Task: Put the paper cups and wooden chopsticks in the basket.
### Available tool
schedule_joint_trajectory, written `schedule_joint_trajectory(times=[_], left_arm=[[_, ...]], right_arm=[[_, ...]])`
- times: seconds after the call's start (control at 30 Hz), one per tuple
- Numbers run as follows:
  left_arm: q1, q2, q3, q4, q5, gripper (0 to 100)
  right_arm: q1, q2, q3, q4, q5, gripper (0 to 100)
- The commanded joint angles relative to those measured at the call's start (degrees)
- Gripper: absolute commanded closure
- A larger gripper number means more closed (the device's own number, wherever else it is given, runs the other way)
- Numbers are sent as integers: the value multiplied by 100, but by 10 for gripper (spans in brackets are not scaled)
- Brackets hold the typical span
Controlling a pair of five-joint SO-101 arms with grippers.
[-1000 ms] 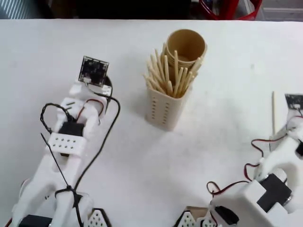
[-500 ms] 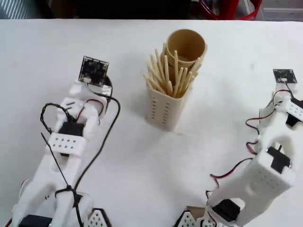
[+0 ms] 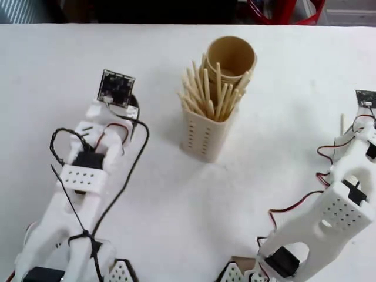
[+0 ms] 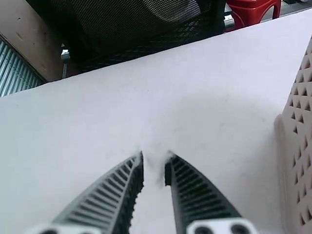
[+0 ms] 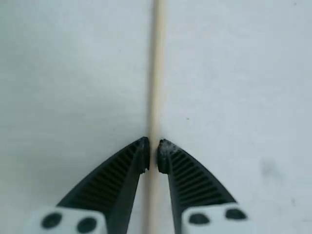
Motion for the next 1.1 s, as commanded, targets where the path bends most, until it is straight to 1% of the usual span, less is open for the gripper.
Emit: schedule_joint_trajectory(times=[0.0, 0.07, 0.27, 0.33, 0.47, 0.6, 0.73, 0.83, 0.93, 1.07], left_arm=[[-4, -198, -44, -132, -9, 906], [-4, -198, -44, -132, -9, 906], [-4, -198, -44, -132, -9, 906], [-4, -198, -44, -132, -9, 906], [4, -198, -44, -132, -9, 906], [4, -198, -44, -132, -9, 906], [-4, -198, -44, -132, -18, 906], [-4, -198, -44, -132, -18, 906], [-4, -189, -44, -132, -18, 906], [-4, -189, -44, -132, -18, 906]], right_arm=[[233, -514, -62, 532, -53, 981], [312, -963, -18, 743, -88, 981], [479, -2721, -9, 1446, -941, 981], [409, -3442, -9, 1675, -1178, 981], [-22, -4963, -9, 2097, -1486, 981], [-848, -6369, -9, 2431, -1908, 981], [-2202, -7407, -18, 2431, -2611, 981], [-3169, -7908, -44, 2158, -2927, 981], [-3802, -8180, -9, 1736, -3147, 981], [-4585, -8189, 273, 1156, -3385, 981]])
